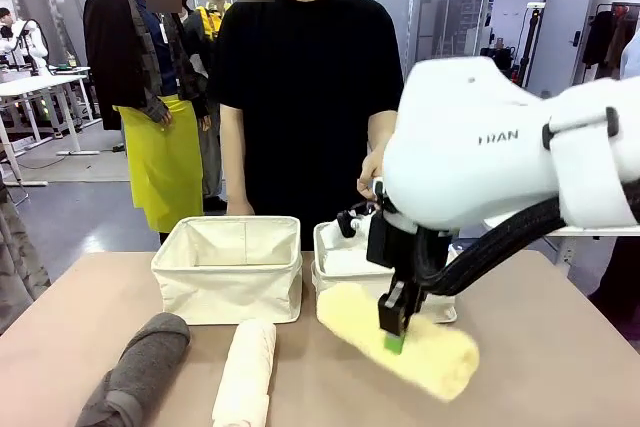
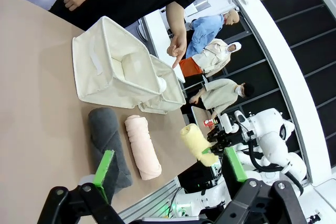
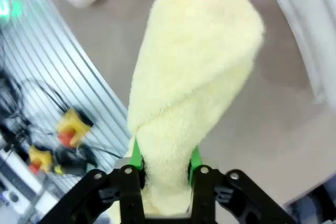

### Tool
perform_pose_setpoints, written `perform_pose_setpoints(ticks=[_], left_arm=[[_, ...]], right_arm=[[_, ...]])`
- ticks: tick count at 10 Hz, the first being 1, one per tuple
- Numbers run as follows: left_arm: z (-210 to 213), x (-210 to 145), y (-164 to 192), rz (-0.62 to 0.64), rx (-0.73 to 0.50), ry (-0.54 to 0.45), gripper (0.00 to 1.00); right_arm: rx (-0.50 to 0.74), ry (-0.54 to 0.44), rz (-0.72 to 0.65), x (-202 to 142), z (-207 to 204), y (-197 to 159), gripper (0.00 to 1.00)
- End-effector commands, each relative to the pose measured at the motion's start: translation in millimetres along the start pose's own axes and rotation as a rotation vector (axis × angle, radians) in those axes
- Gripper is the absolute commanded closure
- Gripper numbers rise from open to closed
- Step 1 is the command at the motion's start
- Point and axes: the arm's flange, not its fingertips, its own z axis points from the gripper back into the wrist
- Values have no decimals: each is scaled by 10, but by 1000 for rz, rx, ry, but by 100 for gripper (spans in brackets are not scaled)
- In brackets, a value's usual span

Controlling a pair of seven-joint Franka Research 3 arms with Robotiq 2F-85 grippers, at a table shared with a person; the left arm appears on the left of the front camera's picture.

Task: Divide the towels into two baskets.
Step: Pick up one hotel-folded towel from the bottom of the table and place it in the Fabric basket indicated by the person.

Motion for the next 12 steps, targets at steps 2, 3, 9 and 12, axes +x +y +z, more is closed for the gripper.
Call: perform_pose_setpoints(ticks=[2,3,9,12], left_arm=[[23,6,-2,-26,-23,-11,0],[23,6,-2,-26,-23,-11,0],[23,6,-2,-26,-23,-11,0],[23,6,-2,-26,-23,-11,0]], right_arm=[[-93,-89,433,76,128,-254,74],[-53,20,158,41,117,-101,74],[-242,-33,411,162,438,-280,64],[-281,-15,540,497,696,-804,64]])
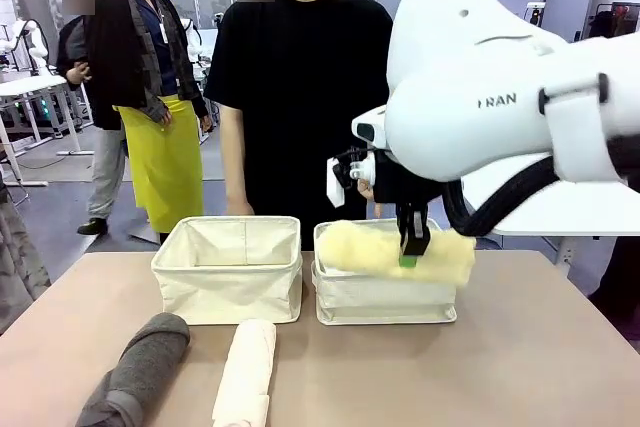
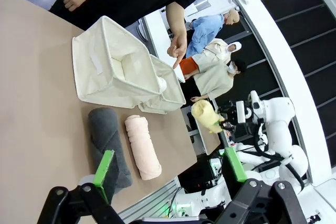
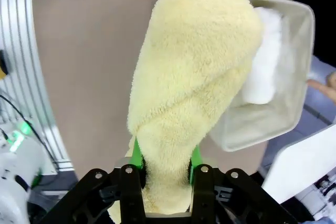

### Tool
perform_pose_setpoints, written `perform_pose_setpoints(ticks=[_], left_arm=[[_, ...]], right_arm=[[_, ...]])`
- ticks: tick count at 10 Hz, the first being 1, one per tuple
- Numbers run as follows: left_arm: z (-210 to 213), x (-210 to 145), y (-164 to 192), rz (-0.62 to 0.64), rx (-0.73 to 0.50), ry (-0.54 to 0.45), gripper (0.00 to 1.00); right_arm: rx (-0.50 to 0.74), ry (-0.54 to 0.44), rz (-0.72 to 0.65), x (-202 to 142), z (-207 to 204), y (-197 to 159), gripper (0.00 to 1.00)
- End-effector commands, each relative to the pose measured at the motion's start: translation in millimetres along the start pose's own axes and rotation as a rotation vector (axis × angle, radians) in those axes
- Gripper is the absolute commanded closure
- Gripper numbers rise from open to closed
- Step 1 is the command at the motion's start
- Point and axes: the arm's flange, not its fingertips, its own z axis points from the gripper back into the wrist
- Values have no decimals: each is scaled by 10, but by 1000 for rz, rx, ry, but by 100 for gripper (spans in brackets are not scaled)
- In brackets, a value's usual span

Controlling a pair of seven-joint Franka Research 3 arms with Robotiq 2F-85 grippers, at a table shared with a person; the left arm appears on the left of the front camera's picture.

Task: Divide the towels into two baskets.
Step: Pick up one hotel-folded towel from the bottom of the table and place it in the Fabric basket indicated by the person.

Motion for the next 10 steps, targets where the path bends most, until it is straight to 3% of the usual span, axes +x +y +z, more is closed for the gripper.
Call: perform_pose_setpoints(ticks=[1,5,6,7,10], left_arm=[[24,5,-2,-26,-23,-11,0],[24,5,-2,-26,-23,-11,0],[24,5,-2,-26,-23,-11,0],[24,5,-2,-26,-23,-11,0],[24,5,-2,-26,-23,-11,0]], right_arm=[[-55,16,78,40,-153,-559,64],[-53,-27,247,144,-596,-1467,64],[-41,-61,246,133,-760,-1529,64],[-52,-32,255,106,-948,-1542,64],[-15,-32,231,12,-1120,-1521,64]])
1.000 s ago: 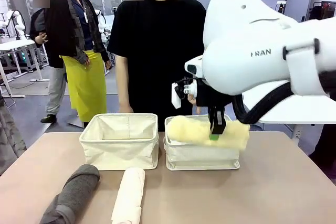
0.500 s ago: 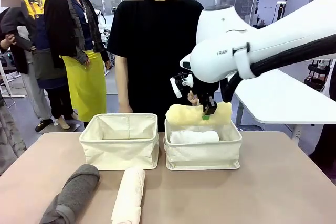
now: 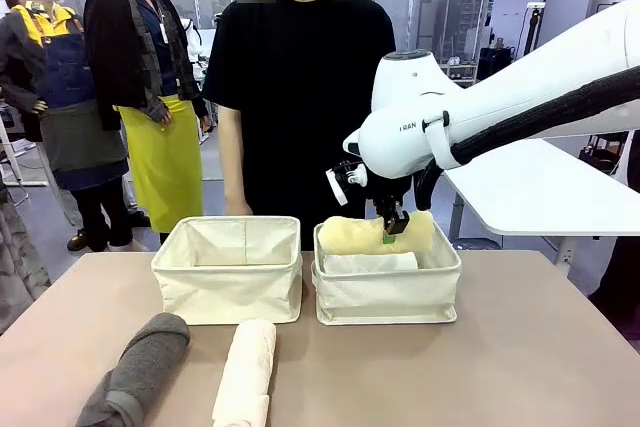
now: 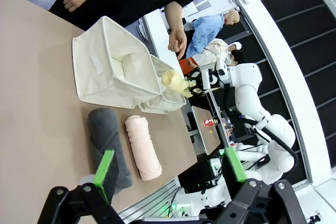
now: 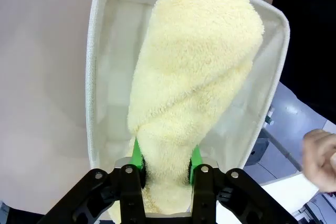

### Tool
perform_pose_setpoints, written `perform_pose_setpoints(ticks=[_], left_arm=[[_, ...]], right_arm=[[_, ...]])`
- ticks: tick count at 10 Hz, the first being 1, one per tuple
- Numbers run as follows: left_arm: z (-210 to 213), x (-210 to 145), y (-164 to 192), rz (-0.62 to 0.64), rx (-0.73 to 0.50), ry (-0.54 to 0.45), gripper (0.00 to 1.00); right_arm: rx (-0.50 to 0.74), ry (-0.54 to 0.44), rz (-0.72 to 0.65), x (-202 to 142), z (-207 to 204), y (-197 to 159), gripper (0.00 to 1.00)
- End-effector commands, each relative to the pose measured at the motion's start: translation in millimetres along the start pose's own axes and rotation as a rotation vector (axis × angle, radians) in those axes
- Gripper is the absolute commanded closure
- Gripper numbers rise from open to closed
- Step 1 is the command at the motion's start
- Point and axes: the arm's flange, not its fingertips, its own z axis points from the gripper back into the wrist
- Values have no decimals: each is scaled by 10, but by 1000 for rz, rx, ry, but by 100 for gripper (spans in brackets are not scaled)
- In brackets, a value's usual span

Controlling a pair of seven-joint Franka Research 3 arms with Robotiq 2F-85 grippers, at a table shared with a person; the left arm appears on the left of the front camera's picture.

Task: Divide the towels into two baskets.
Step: Pick up one hotel-folded towel from the bottom of the table and place it in the Fabric basket indicated by the person.

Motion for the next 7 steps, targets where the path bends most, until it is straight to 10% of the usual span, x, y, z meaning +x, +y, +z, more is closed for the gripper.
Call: perform_pose_setpoints(ticks=[1,4,7], left_arm=[[25,5,-2,-26,-23,-12,0],[25,5,-2,-26,-23,-12,0],[25,5,-2,-26,-23,-12,0]], right_arm=[[-7,-12,-1,-67,-22,67,64],[29,-11,-3,-76,-163,105,43],[35,-26,-7,-74,-151,116,0]])
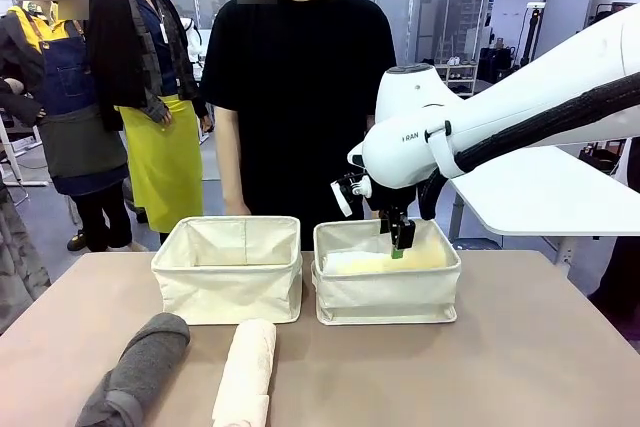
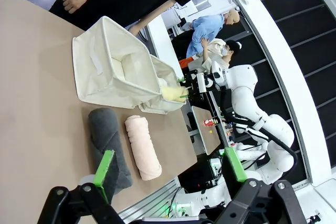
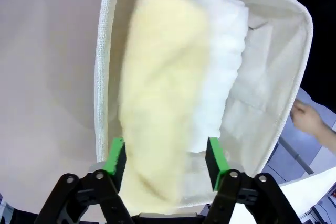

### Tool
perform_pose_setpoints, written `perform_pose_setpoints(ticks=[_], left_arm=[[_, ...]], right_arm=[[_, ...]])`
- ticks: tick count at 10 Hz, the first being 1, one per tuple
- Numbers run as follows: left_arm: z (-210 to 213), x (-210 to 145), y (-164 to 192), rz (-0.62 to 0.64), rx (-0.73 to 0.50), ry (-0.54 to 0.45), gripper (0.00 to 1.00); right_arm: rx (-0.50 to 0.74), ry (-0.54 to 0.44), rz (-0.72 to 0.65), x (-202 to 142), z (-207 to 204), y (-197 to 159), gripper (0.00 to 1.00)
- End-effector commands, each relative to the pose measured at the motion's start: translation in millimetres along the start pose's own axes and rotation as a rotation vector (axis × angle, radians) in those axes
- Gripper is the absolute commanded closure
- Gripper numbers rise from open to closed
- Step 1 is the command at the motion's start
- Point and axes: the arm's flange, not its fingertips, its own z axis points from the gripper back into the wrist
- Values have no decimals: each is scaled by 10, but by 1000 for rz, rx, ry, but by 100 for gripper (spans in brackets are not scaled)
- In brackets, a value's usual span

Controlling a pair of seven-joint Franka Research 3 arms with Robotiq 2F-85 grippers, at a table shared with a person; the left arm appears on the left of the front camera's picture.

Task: Divide the towels into two baskets.
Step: Pick up one hotel-folded towel from the bottom of the table and place it in the Fabric basket indicated by the person.

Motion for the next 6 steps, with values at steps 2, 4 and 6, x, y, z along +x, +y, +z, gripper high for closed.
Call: perform_pose_setpoints(ticks=[2,4,6], left_arm=[[25,5,-2,-26,-23,-12,0],[25,5,-2,-26,-23,-12,0],[25,5,-2,-26,-23,-12,0]], right_arm=[[-7,-34,0,-17,45,48,0],[-21,-46,-20,-42,91,69,0],[-6,-14,-10,2,54,-9,0]])
